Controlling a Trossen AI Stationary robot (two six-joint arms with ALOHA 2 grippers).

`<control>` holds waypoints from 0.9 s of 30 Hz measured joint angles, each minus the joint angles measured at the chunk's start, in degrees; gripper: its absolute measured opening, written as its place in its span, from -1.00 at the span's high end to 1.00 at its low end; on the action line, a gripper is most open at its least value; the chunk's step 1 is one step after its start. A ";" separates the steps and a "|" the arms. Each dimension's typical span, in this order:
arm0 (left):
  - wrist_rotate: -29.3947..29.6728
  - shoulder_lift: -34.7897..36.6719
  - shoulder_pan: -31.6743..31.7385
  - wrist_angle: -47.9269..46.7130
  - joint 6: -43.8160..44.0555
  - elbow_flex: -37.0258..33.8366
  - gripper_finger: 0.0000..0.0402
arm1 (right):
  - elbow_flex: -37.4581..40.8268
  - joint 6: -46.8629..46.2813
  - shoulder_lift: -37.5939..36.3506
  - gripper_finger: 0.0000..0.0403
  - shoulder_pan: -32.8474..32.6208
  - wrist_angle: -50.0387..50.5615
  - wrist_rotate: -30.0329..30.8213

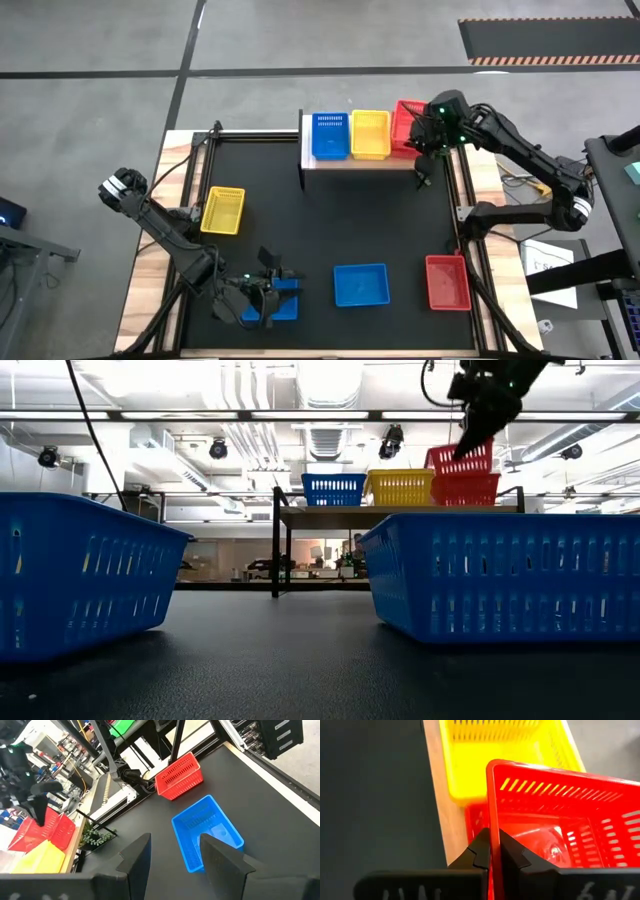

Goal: Stack baskets on shelf by color
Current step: Stack the left red bin on top of the red bin on the shelf

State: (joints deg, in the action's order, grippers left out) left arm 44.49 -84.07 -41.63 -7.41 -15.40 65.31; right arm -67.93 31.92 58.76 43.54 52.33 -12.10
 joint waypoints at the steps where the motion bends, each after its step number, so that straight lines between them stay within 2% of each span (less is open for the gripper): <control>1: 0.00 0.00 0.00 -0.01 0.00 -0.06 0.23 | 0.80 0.36 0.11 0.96 0.43 -0.70 0.02; 9: -0.02 0.00 0.00 0.14 0.04 -0.10 0.23 | 4.96 3.02 0.33 0.90 1.25 -2.31 -0.11; 17: -0.02 0.00 0.02 1.41 0.07 -0.10 0.23 | 4.61 4.92 0.26 0.55 1.30 -1.00 0.20; 22: -0.05 0.00 0.02 1.53 1.92 -0.10 0.23 | 0.84 5.09 0.22 0.31 1.25 2.92 1.60; 27: -0.04 0.00 0.02 1.63 1.97 -0.12 0.23 | -2.92 4.44 0.24 0.19 1.25 5.08 2.79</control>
State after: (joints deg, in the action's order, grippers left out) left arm 44.45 -84.07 -41.60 -5.77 -13.43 65.19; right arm -70.85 36.36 59.00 44.80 57.41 -9.30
